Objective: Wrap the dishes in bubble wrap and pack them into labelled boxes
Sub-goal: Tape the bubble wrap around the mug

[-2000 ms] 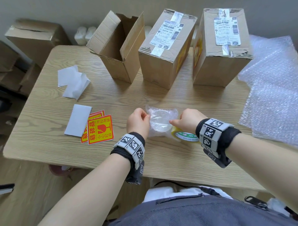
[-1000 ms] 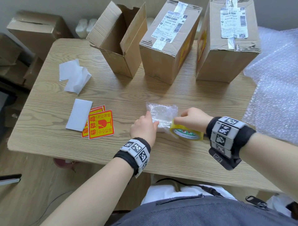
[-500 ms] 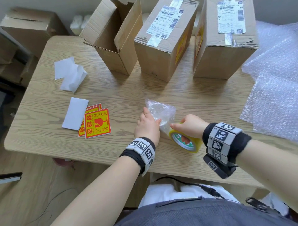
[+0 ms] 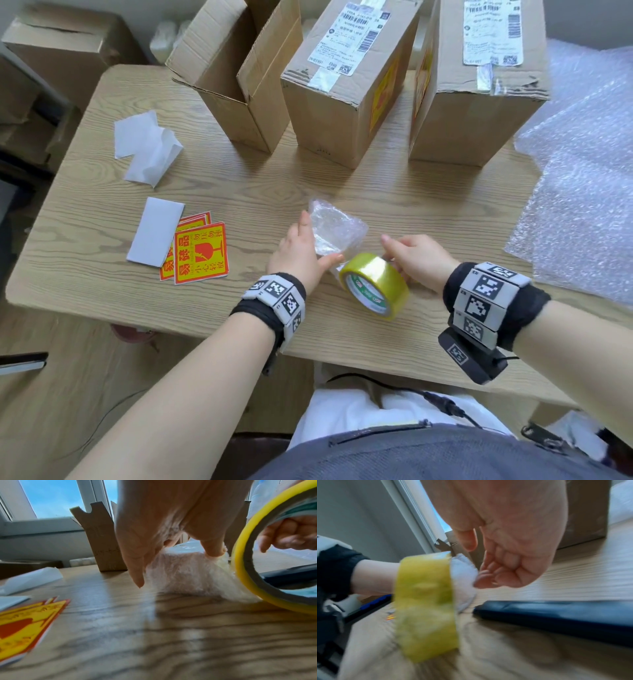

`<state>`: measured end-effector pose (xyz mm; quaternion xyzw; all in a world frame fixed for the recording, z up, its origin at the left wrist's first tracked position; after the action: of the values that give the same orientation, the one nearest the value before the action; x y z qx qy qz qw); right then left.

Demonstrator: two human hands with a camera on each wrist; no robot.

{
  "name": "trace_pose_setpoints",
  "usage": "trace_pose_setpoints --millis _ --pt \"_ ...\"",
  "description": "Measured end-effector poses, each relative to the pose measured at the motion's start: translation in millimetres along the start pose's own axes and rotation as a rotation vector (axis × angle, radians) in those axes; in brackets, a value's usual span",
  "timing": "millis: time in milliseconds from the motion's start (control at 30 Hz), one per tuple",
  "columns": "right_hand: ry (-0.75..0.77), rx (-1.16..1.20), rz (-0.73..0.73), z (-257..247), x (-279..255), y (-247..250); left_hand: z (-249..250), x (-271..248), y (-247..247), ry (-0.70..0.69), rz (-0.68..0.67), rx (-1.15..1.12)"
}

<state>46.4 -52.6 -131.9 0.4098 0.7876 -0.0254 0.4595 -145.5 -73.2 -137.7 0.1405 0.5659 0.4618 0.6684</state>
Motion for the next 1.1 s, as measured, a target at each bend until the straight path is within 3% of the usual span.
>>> trace_pose_setpoints --millis 100,200,333,400,467,567,667,800,967,1100 --pt "-0.104 -0.338 0.184 24 -3 40 -4 4 12 0.021 0.031 0.090" --pt "-0.234 -0.668 0.115 46 -4 51 -4 -3 17 0.055 0.188 0.031" --pt "-0.151 -0.746 0.015 49 2 45 1 -39 5 0.072 0.405 -0.177" --pt "-0.078 -0.798 -0.037 44 2 34 -5 -46 -15 0.164 0.312 -0.340" --pt "-0.003 -0.835 -0.055 39 1 23 -12 -41 -41 0.249 0.101 -0.564" --pt "0.070 -0.778 -0.079 34 0 18 -5 -42 -62 0.285 -0.103 -1.067" --pt "0.099 -0.748 -0.100 28 3 20 6 -47 -64 0.239 -0.123 -1.397" --pt "0.069 -0.729 -0.136 30 6 21 13 -53 -65 0.180 -0.061 -1.512" --pt "0.112 -0.324 -0.127 29 8 34 17 -59 -61 0.150 -0.029 -1.578" --pt "0.304 -0.193 -0.025 10 6 47 21 -62 -58 0.130 -0.048 -1.560"
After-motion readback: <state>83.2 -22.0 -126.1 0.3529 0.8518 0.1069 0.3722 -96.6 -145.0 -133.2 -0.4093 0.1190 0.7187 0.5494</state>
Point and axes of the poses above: each hand's wrist, its own x-axis towards the middle knuckle, its own y-axis out of the back of the hand, z = x × y, the point moved 6 cm from there along x, towards the middle knuckle, and after that the axes turned 12 degrees about -z, right-handed, at the moved point
